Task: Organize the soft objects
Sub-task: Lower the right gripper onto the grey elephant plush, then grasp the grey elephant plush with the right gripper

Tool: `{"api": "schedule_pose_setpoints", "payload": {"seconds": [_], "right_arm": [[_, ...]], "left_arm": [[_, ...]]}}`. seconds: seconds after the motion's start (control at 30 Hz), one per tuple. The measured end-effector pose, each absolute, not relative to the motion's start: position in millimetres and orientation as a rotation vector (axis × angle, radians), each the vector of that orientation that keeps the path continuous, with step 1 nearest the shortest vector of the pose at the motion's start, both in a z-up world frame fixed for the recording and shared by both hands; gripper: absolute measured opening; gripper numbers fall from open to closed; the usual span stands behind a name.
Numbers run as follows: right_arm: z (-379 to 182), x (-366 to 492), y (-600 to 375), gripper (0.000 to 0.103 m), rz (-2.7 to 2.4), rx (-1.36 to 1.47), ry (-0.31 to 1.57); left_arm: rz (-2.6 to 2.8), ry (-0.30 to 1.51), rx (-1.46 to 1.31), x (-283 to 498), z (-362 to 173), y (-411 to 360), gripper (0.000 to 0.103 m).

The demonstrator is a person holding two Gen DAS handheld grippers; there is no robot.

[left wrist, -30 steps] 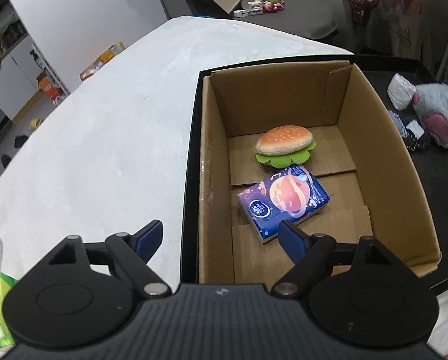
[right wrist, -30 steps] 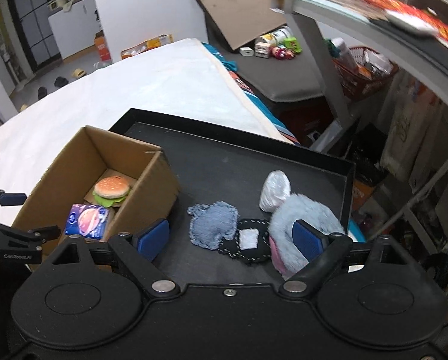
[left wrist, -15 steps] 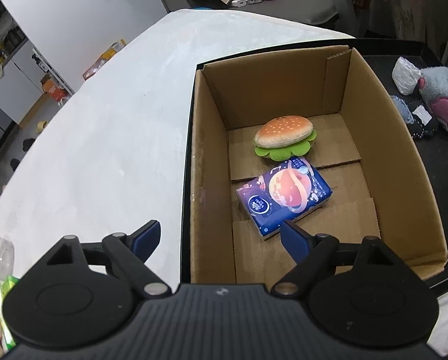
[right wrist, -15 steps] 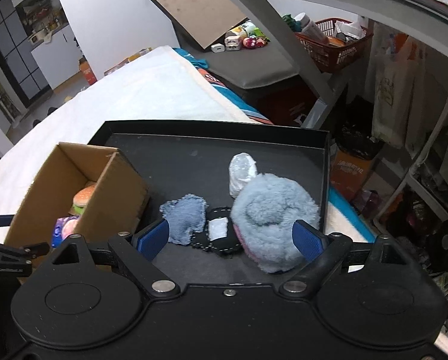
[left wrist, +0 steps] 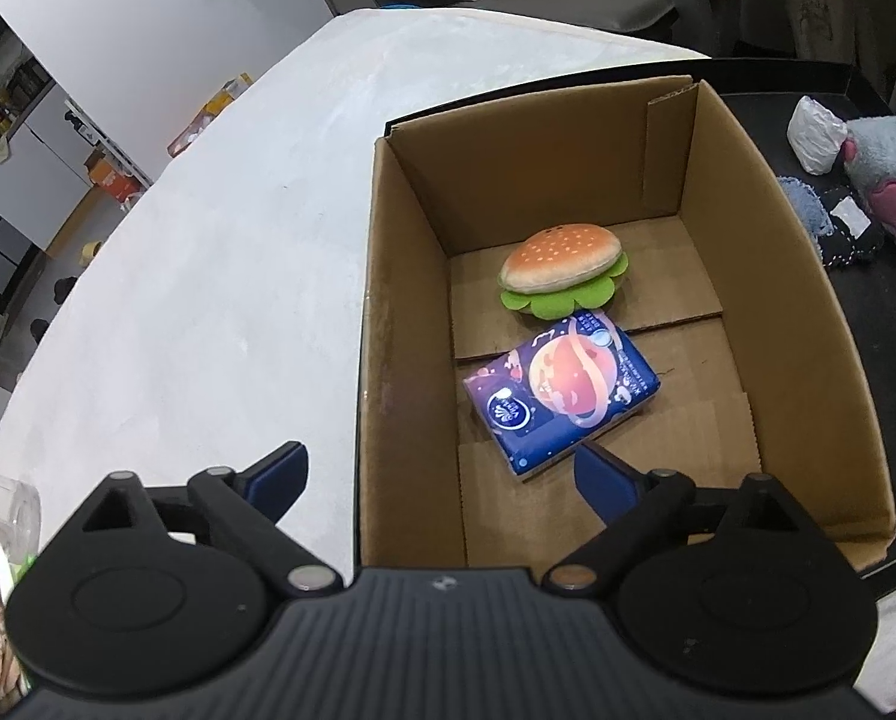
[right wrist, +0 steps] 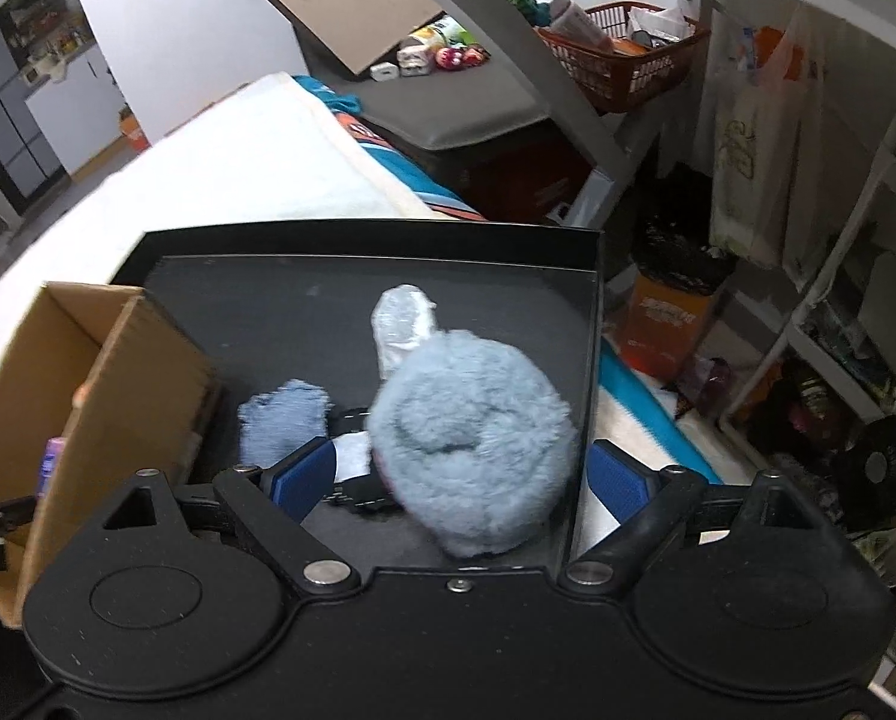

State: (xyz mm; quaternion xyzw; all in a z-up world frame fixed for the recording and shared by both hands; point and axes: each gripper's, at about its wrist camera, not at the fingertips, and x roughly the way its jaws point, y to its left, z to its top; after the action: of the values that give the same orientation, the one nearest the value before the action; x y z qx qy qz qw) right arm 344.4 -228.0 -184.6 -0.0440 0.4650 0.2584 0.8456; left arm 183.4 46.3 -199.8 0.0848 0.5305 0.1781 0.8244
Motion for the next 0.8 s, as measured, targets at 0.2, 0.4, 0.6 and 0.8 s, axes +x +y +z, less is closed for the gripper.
{"api": "schedule_pose_setpoints", "payload": {"seconds": [0.2,0.4,0.6,0.8], "right_arm": [[-196,345,-223,0.091,0.552,-0.132,0.986],[-203,344,-222,0.077,0.536,-0.157,0.979],[-198,343,-227,0.060,0.540,-0.102,0.993],[-194,337,-227,0.059,0.545,-0.110,1.004]], "left_arm": [[0.382,1.143,0.184,186,-201,44,0.096],[0.393,1.147,0.194,187,-200,40,0.096],[0.401,1.148,0.195,186,-199,40,0.096],[0.406,1.143,0.172,184,-196,43,0.096]]}}
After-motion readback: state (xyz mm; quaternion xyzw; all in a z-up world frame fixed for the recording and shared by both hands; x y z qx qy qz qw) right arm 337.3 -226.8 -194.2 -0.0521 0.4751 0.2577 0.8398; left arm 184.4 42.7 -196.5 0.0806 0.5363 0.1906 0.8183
